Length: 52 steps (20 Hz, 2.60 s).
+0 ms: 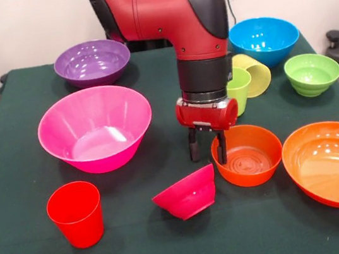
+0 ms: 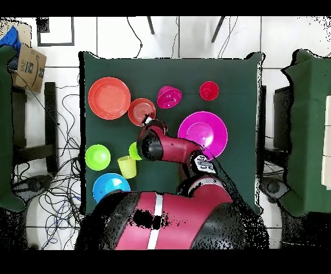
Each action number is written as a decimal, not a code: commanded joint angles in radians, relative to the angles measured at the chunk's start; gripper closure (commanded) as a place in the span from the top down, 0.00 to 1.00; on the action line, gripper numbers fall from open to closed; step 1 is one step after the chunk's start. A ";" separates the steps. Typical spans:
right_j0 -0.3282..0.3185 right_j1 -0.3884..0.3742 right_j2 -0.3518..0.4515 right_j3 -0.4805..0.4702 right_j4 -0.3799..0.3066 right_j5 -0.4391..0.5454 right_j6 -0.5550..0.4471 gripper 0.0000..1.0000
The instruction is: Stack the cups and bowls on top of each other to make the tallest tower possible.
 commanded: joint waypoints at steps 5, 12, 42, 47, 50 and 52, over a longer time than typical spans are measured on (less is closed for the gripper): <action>0.001 0.088 0.044 -0.080 -0.031 -0.137 0.106 1.00; -0.013 0.076 0.075 -0.065 -0.054 -0.196 0.120 1.00; -0.125 -0.057 0.198 0.039 -0.198 -0.257 0.166 1.00; -0.192 -0.059 0.273 0.039 -0.255 -0.235 0.174 1.00; -0.212 -0.055 0.294 0.039 -0.264 -0.239 0.175 1.00; -0.223 -0.046 0.308 0.033 -0.270 -0.242 0.173 1.00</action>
